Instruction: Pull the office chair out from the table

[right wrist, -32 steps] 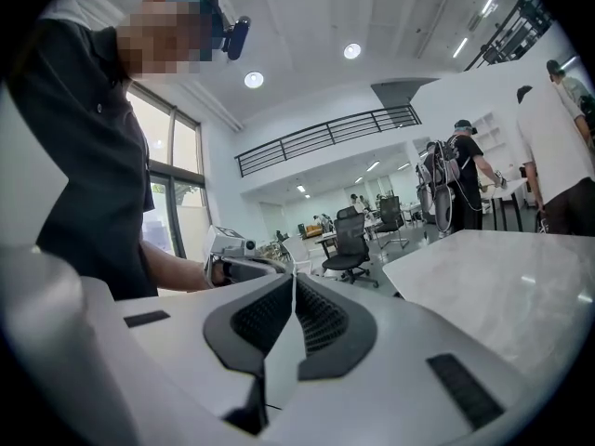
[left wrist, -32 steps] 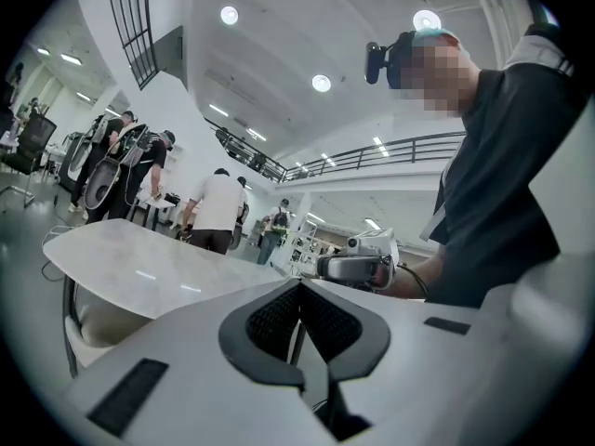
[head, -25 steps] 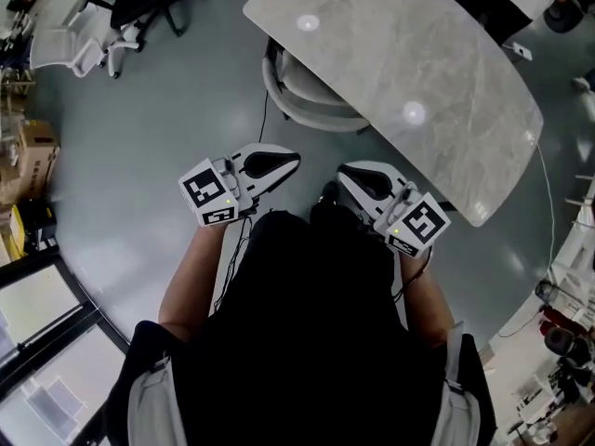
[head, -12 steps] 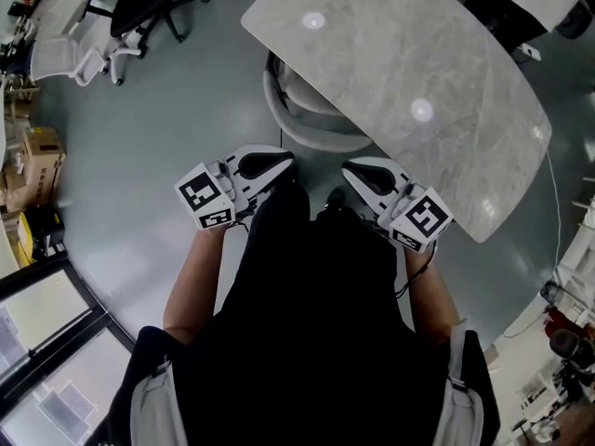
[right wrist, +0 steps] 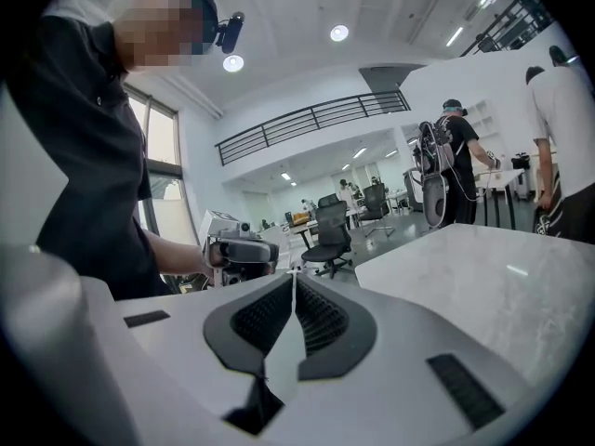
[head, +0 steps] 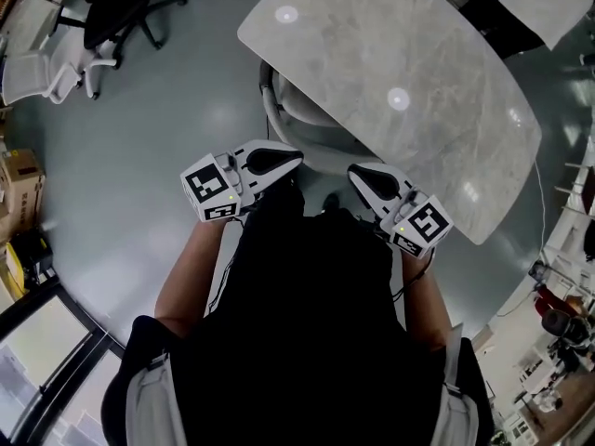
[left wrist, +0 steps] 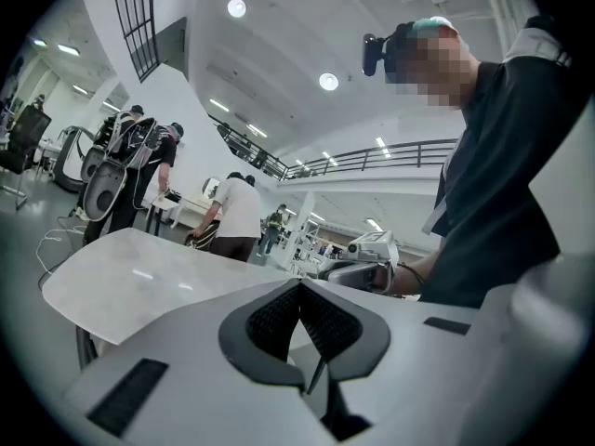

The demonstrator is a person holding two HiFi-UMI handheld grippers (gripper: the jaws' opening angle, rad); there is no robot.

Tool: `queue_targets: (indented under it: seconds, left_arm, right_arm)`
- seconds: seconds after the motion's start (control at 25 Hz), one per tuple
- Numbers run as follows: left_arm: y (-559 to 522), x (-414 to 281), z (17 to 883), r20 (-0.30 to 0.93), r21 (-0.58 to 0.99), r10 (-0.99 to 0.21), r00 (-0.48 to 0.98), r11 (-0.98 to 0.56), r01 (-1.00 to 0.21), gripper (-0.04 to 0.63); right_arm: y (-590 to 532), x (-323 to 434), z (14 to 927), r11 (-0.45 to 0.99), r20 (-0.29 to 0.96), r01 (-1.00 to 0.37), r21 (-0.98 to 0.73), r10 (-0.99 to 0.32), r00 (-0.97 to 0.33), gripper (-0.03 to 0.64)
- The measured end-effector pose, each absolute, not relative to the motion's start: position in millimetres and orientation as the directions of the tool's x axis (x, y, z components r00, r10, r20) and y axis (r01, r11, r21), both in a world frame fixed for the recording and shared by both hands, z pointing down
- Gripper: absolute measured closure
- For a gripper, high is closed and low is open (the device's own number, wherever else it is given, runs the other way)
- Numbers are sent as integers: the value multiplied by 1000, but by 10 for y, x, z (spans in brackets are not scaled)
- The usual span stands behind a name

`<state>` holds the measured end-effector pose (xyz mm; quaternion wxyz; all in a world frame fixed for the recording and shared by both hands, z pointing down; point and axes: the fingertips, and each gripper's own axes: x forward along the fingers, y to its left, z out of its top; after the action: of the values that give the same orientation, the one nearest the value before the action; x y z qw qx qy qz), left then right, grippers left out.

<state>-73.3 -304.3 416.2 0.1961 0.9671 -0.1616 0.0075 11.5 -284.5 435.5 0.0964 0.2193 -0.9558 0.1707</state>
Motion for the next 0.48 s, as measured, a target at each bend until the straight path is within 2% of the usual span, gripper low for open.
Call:
queue_targets:
  seconds: [0.28,0.48]
  left_arm:
    - [-3279,-937,4240,41,427,-201,979,-882,-199,583]
    - [-3263,-899,4554,67,460,-131,989,-876,-147,583]
  right_arm:
    - [-3107,-150,4410,796,328,-550,-253,-464,-823,592]
    - [-3220,-92,4576,769,365,-587,-253,-486,-794,592]
